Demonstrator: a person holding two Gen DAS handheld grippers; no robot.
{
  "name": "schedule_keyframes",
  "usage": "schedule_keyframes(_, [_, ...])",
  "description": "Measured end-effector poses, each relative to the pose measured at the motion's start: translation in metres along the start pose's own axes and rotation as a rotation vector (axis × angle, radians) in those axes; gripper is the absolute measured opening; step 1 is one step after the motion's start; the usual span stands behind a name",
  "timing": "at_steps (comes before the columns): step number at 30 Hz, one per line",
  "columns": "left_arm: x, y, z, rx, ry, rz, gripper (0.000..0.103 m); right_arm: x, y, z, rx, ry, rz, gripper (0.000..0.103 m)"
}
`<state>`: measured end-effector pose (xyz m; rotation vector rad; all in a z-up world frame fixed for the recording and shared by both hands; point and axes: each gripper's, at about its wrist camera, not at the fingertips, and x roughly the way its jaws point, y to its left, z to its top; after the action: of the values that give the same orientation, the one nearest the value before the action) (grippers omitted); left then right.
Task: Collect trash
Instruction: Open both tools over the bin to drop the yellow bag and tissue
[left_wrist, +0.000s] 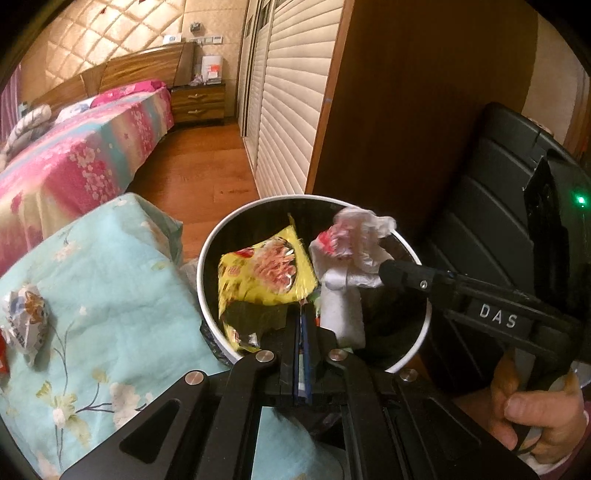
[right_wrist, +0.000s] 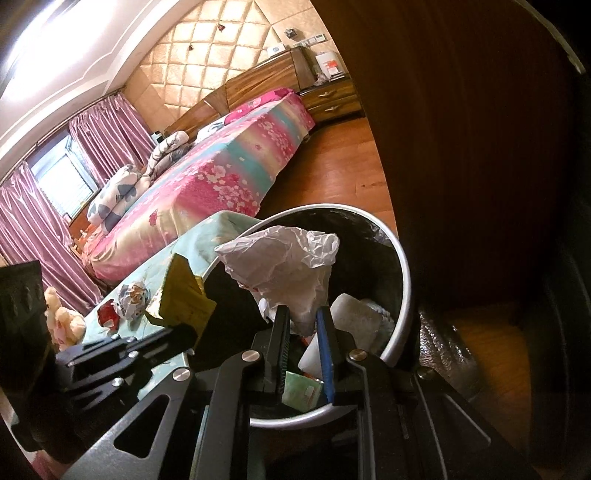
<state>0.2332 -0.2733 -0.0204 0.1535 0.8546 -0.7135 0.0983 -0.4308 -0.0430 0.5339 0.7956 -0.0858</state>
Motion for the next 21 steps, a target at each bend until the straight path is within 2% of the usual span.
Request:
schedule_keyframes(3, [0.0,0.005,0.001,-0.018,0.005,0.003,0.007,0.002,-0.003,0.003,0.024,0.008,0.01,0.02])
schedule_keyframes(5, [-0.004,0.007,0.001,-0.03,-0.007,0.007,0.023,0.003,-0.006,0.004,0.033,0.011,0.006,0.031])
schedule_keyframes(9, [-0.014,0.015,-0.004,-0.059,-0.03,0.01,0.025,0.0,-0.003,0.0,0.037,0.002,0.006,0.039])
schedule_keyframes(12, [-0.024,0.025,-0.015,-0.086,-0.04,0.019,0.029,-0.003,0.0,-0.003,0.041,-0.012,0.016,0.056])
schedule_keyframes(14, [-0.031,0.031,-0.021,-0.101,-0.051,0.041,0.041,-0.004,0.004,-0.005,0.038,-0.025,0.022,0.077])
schedule_keyframes(17, [-0.045,0.038,-0.033,-0.127,-0.078,0.1,0.057,-0.005,0.013,-0.005,0.022,-0.031,0.029,0.079])
schedule_keyframes(21, [-0.064,0.053,-0.048,-0.193,-0.1,0.132,0.06,-0.006,0.033,-0.01,-0.011,-0.029,0.044,0.084])
